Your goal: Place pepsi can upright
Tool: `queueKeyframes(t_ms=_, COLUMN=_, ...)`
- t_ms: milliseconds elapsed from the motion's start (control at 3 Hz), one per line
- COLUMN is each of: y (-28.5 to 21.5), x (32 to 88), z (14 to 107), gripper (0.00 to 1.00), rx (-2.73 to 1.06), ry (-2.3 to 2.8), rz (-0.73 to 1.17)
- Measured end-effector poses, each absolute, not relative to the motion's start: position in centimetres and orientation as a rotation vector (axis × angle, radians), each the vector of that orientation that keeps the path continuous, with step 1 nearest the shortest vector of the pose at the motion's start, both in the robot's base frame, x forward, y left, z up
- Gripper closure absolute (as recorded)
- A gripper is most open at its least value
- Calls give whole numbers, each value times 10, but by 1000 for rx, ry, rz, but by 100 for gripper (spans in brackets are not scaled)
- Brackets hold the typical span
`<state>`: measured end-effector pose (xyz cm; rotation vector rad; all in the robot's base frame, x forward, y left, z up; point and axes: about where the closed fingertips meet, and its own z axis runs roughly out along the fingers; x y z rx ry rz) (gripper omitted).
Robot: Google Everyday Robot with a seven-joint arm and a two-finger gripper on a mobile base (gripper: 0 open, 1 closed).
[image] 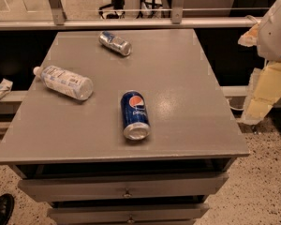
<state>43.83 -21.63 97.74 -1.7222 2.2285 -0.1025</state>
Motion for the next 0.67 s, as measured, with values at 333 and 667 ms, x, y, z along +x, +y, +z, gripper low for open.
queueKeyframes(t_ms=333, y=-216, x=438, z=977, gripper=0, rx=-1722, ry=2228, rz=-103)
queueKeyframes(t_ms=667, y=-207, x=444, z=975, gripper=0, rx=-1664, ry=2262, rz=-88)
